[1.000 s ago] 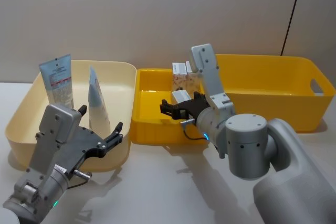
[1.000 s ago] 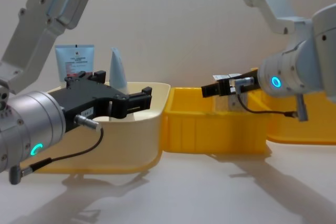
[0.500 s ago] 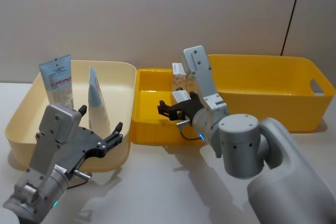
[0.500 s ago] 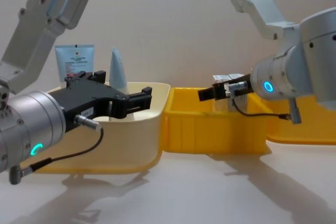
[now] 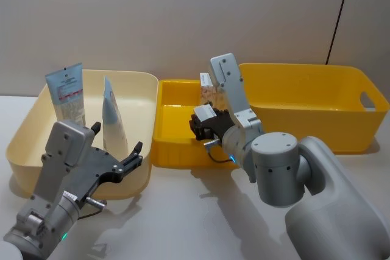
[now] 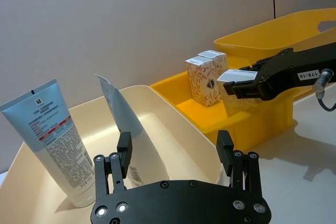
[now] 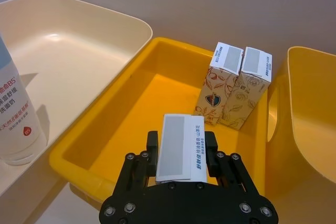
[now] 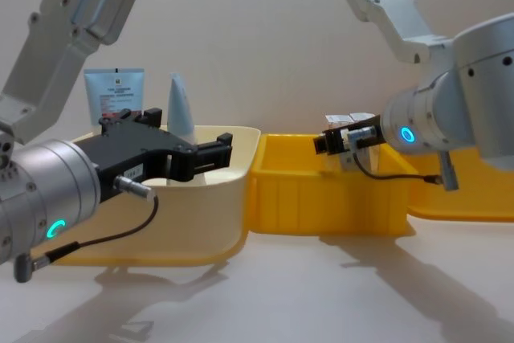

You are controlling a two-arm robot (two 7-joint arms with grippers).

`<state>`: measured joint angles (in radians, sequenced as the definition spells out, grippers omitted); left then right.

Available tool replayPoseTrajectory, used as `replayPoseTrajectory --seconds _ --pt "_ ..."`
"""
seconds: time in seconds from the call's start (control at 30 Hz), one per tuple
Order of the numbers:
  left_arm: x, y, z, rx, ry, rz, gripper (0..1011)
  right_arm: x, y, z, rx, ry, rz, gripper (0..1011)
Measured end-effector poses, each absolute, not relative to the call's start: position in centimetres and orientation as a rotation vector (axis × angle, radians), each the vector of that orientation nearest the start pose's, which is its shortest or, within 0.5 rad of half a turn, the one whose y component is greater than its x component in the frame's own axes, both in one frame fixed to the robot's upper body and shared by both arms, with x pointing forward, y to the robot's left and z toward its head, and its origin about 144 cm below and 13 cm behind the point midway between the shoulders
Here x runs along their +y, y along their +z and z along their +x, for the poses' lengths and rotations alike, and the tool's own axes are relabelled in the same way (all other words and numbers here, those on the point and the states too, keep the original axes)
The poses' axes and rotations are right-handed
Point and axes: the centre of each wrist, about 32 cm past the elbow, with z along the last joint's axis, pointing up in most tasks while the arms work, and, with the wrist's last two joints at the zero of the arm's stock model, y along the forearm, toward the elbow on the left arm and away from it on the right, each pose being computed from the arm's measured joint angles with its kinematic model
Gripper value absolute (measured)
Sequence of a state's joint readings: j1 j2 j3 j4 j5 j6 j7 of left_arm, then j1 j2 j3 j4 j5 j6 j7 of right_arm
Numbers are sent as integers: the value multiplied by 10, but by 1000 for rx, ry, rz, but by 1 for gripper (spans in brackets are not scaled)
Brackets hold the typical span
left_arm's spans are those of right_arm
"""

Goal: Bimanual collaborative sorting of washing and personal care products

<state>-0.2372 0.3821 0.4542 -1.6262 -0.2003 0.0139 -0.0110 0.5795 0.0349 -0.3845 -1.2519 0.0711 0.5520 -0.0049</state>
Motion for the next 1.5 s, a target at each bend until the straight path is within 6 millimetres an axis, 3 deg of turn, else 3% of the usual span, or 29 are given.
replayPoseTrajectory --seconds 0.13,0.73,1.5 --pt "198 1204 492 -268 1124 61 1002 -126 1256 592 66 -1263 -397 441" --pt "198 1204 492 -268 1124 61 1002 -126 1260 592 39 -1260 -370 436" --pt "198 1204 492 -268 1124 61 1002 -139 1309 592 -191 -1285 -173 438"
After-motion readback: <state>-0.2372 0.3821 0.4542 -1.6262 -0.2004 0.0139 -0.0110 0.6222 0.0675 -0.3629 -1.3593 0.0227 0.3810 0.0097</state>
